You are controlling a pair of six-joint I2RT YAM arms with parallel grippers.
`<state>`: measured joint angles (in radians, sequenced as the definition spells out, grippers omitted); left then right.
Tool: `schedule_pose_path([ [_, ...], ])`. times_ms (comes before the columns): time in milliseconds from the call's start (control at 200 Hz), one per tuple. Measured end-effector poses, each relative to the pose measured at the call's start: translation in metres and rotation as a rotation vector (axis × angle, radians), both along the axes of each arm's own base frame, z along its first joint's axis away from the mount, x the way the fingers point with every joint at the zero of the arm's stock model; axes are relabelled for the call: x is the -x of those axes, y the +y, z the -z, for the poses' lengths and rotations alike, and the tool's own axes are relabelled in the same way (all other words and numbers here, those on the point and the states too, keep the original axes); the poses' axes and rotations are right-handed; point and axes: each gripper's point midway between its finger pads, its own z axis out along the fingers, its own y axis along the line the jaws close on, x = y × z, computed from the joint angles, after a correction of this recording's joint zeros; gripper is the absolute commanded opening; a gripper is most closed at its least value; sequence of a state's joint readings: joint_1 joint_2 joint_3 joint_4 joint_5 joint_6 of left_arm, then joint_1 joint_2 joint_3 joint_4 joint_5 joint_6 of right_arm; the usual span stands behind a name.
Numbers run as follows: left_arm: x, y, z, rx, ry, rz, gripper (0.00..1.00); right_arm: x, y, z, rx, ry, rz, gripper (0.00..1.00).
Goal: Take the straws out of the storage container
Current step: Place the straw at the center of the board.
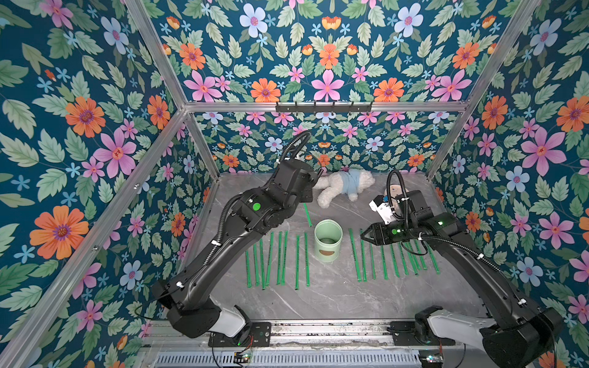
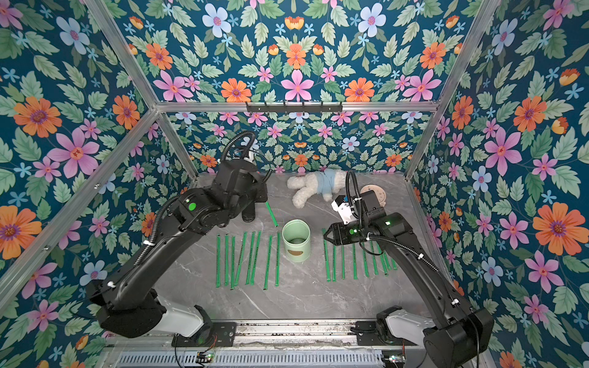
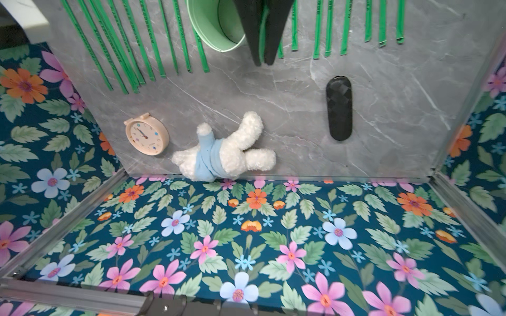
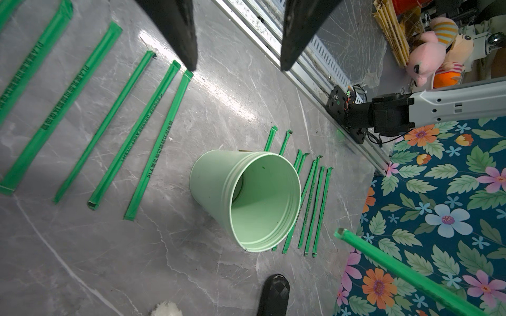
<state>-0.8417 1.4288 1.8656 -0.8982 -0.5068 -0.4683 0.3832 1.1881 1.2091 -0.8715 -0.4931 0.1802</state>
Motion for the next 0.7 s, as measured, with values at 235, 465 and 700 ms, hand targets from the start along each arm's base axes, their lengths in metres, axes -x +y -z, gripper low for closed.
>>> schedule_pose_path([
  [235, 0.011, 0.049, -0.014, -0.071, -0.032, -0.124, 0.00, -0.001, 0.000, 0.002, 0.001, 0.006, -0.001, 0.50],
  [465, 0.007, 0.094, -0.002, -0.182, -0.003, -0.256, 0.00, -0.001, 0.001, 0.003, 0.003, 0.010, -0.001, 0.50],
  [700, -0.015, 0.146, 0.045, -0.301, 0.139, -0.414, 0.00, 0.000, 0.000, 0.005, 0.005, 0.015, -0.001, 0.51],
])
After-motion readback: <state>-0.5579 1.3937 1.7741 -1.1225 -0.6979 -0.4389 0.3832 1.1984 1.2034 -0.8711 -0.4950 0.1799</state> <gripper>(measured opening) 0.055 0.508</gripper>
